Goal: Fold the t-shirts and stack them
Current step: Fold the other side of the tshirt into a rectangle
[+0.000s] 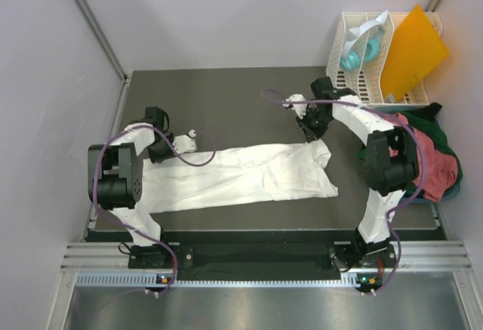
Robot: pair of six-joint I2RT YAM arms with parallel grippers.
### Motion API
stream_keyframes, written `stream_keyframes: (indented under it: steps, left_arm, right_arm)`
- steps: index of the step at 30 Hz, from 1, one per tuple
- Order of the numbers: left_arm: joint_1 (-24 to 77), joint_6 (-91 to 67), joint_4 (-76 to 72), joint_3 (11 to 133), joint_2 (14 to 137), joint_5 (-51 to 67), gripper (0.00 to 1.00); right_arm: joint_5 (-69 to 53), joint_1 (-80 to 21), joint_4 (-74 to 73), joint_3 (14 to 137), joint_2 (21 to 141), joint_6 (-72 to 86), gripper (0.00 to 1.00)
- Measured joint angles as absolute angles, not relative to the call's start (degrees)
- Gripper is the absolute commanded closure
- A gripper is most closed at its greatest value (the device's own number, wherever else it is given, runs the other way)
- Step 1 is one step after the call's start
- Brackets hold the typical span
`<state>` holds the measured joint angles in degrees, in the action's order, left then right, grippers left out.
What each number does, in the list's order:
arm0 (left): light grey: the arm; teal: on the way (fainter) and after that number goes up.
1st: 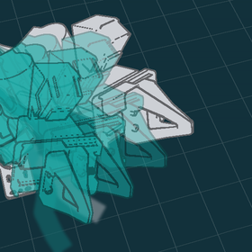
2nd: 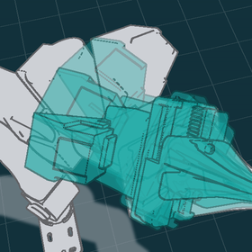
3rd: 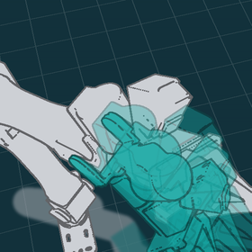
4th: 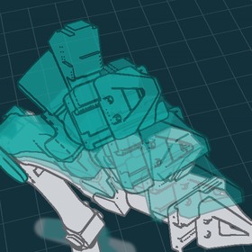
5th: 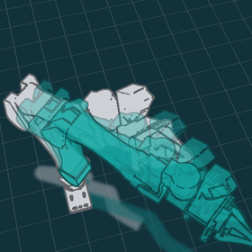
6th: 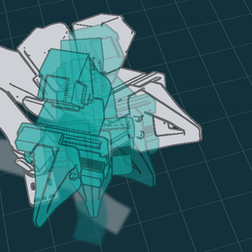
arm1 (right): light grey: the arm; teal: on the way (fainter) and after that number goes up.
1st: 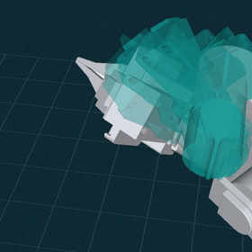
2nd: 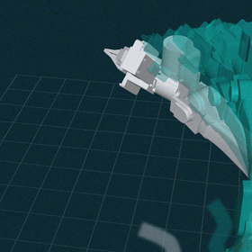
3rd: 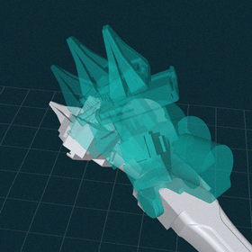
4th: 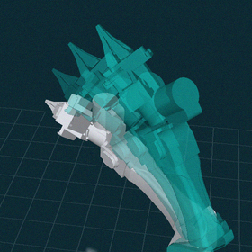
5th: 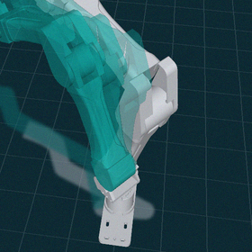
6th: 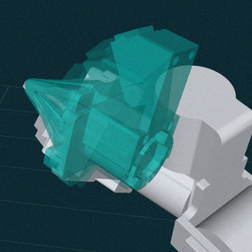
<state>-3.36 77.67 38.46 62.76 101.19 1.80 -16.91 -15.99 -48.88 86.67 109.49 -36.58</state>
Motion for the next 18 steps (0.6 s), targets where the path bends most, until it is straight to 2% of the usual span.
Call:
stream_keyframes:
  steps: [9, 10, 12, 13, 16, 18]
  left_arm:
    - [-2.74, 76.51, 36.6, 61.71, 100.77, -1.02, 0.74]
    - [-2.68, 76.31, 36.4, 61.63, 100.77, -1.3, 0.73]
    - [-2.46, 75.88, 35.92, 61.36, 100.71, -2.04, 0.71]
    - [-2.31, 75.55, 35.51, 61.12, 100.6, -2.5, 0.7]
    - [-2.0, 75.05, 34.3, 60.36, 100.16, -3.33, 0.68]
    - [-1.93, 74.81, 33.5, 59.9, 99.88, -3.95, 0.67]
  right_arm:
    - [-14.44, -13.63, -48.84, 76.86, 106.67, -40.16, 1.0]
    - [-14.28, -13.5, -48.82, 76.38, 106.63, -40.49, 0.97]
    - [-13.8, -13.19, -48.4, 75.2, 106.37, -41.06, 0.81]
    - [-13.58, -13.08, -48.05, 74.59, 106.13, -41.39, 0.65]
    - [-12.51, -12.93, -47.53, 73.78, 105.32, -42.28, 0.48]
    - [-11.9, -12.88, -47.27, 73.52, 104.51, -42.63, 0.46]
